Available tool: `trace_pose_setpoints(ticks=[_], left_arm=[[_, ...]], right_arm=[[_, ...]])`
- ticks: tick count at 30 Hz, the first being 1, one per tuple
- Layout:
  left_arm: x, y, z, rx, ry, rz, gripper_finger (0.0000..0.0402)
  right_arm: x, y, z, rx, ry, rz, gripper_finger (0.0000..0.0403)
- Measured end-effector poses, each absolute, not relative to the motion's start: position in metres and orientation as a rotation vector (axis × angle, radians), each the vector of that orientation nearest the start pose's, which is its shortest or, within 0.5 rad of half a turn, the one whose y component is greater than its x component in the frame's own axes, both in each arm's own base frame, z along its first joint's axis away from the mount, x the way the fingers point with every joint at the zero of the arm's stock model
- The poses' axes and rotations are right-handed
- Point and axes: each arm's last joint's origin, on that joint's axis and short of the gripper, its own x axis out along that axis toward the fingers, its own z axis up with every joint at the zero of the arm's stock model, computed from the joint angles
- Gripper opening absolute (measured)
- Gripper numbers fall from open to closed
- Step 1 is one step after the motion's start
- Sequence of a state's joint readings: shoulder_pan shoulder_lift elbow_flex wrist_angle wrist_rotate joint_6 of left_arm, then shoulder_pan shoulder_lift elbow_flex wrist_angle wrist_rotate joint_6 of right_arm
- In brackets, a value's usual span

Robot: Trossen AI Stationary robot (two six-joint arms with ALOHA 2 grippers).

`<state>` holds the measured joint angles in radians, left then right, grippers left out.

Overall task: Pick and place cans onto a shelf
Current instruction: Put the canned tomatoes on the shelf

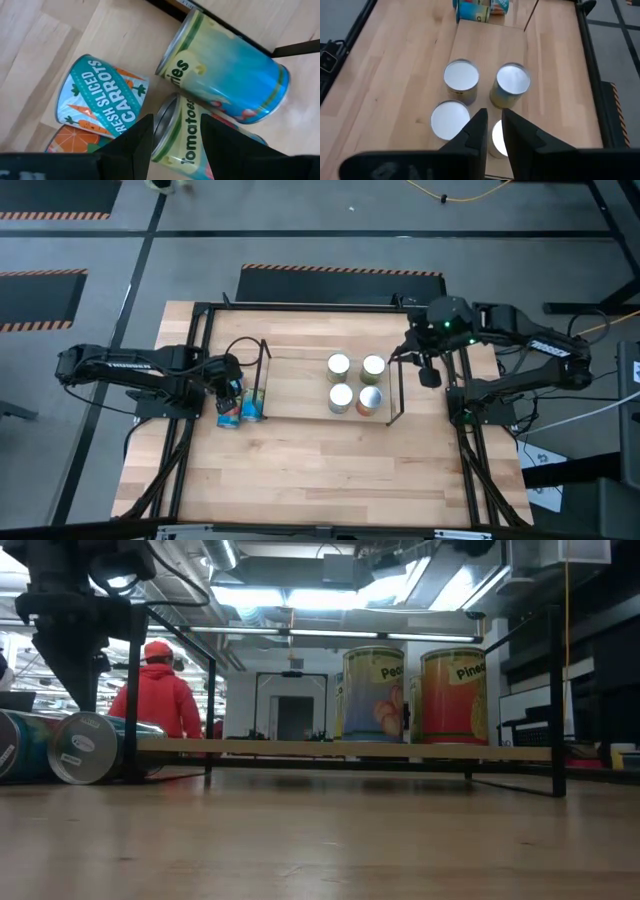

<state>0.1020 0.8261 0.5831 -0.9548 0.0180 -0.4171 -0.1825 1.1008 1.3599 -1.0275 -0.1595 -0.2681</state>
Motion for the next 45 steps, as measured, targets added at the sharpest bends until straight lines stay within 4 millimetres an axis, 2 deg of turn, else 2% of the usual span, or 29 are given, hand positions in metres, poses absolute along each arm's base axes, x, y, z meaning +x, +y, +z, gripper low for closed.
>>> trace_pose_setpoints(ticks=[10, 18, 26, 32, 45], left_arm=[[0.124, 0.012, 0.193, -0.499, 1.197, 0.376, 0.0156], [0.123, 0.01, 0.192, -0.626, 1.208, 0.366, 0.0156], [0.124, 0.007, 0.192, -0.741, 1.221, 0.341, 0.0156], [0.124, 0.007, 0.192, -0.787, 1.226, 0.334, 0.0156], [0.12, 0.004, 0.192, -0.859, 1.277, 0.322, 0.0156]], right_arm=[[0.188, -0.028, 0.355, -0.08, 0.684, 0.127, 0.0062], [0.19, -0.028, 0.334, -0.021, 0.697, 0.117, 0.0062], [0.192, -0.028, 0.322, 0.002, 0.706, 0.112, 0.0062], [0.195, -0.027, 0.314, 0.028, 0.691, 0.182, 0.0062], [0.195, -0.027, 0.314, 0.05, 0.694, 0.178, 0.0062]])
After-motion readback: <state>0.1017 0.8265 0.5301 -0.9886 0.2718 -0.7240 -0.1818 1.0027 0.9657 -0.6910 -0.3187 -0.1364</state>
